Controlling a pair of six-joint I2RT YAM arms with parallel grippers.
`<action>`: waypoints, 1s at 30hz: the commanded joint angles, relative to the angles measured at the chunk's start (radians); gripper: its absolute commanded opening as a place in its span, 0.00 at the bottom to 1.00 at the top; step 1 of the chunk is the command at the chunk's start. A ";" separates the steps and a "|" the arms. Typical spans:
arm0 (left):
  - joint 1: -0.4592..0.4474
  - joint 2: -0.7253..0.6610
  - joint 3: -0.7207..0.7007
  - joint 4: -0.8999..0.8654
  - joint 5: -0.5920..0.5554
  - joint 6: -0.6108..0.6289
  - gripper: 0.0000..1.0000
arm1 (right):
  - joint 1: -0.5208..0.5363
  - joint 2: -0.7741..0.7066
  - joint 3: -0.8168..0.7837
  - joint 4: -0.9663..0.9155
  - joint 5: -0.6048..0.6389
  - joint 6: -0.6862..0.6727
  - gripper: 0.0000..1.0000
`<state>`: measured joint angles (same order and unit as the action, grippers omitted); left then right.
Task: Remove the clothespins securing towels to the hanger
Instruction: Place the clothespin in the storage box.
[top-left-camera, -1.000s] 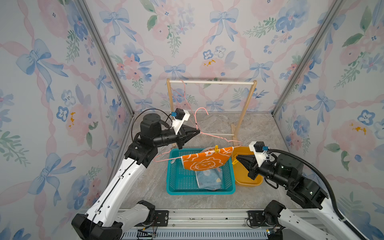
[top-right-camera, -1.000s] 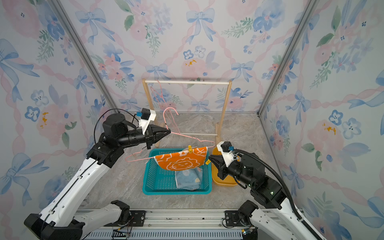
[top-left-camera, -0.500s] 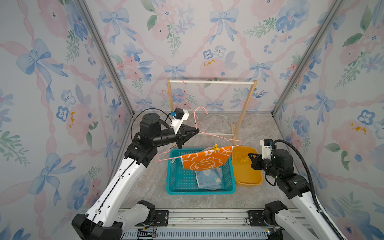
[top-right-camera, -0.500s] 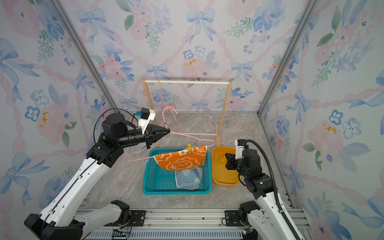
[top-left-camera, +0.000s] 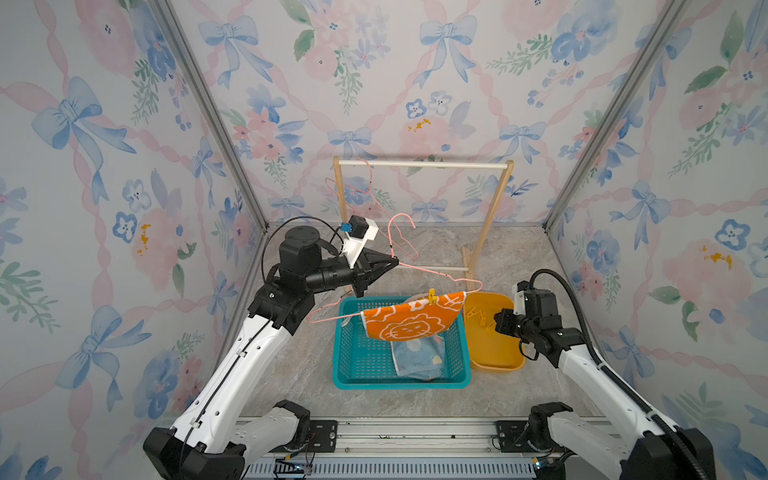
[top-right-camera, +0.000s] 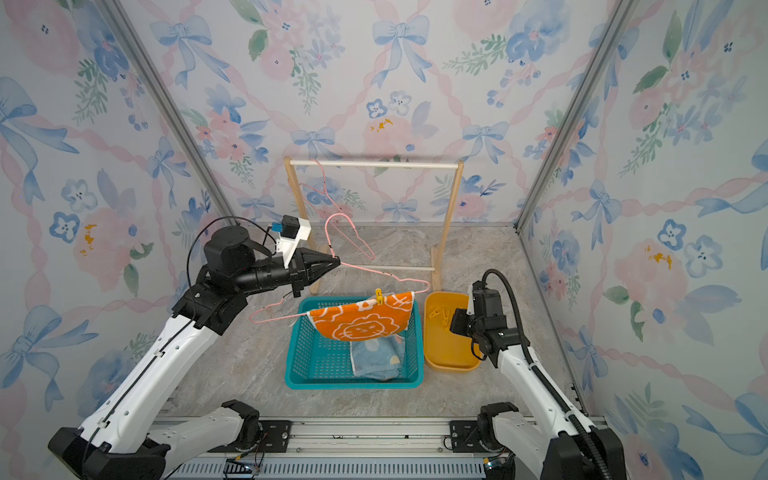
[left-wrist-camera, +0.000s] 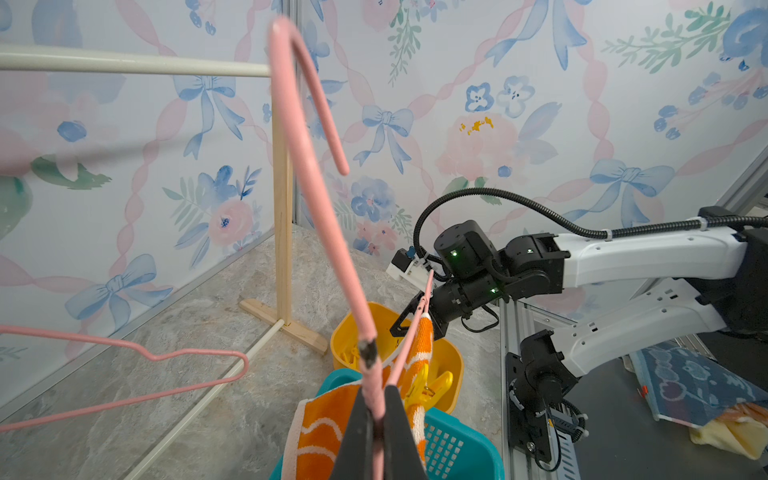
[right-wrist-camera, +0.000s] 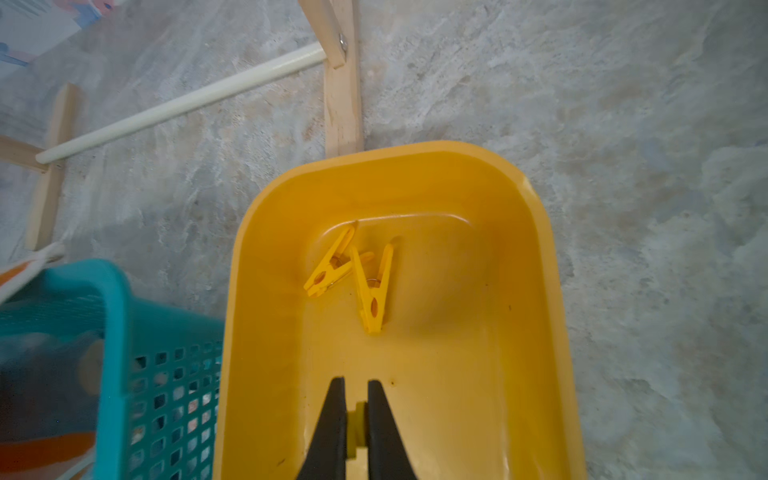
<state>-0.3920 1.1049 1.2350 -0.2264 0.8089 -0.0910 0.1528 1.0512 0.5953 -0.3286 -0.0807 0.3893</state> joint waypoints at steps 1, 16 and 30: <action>0.007 -0.024 0.004 0.032 0.009 -0.009 0.00 | -0.015 0.083 0.072 0.004 0.032 -0.017 0.09; 0.008 -0.034 0.000 0.032 0.006 -0.007 0.00 | -0.038 0.372 0.209 0.025 0.029 -0.058 0.15; 0.010 -0.033 0.000 0.032 0.007 -0.006 0.00 | -0.038 0.434 0.225 0.041 0.020 -0.061 0.33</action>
<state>-0.3920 1.0935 1.2350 -0.2264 0.8085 -0.0906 0.1242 1.4761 0.7906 -0.2901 -0.0555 0.3367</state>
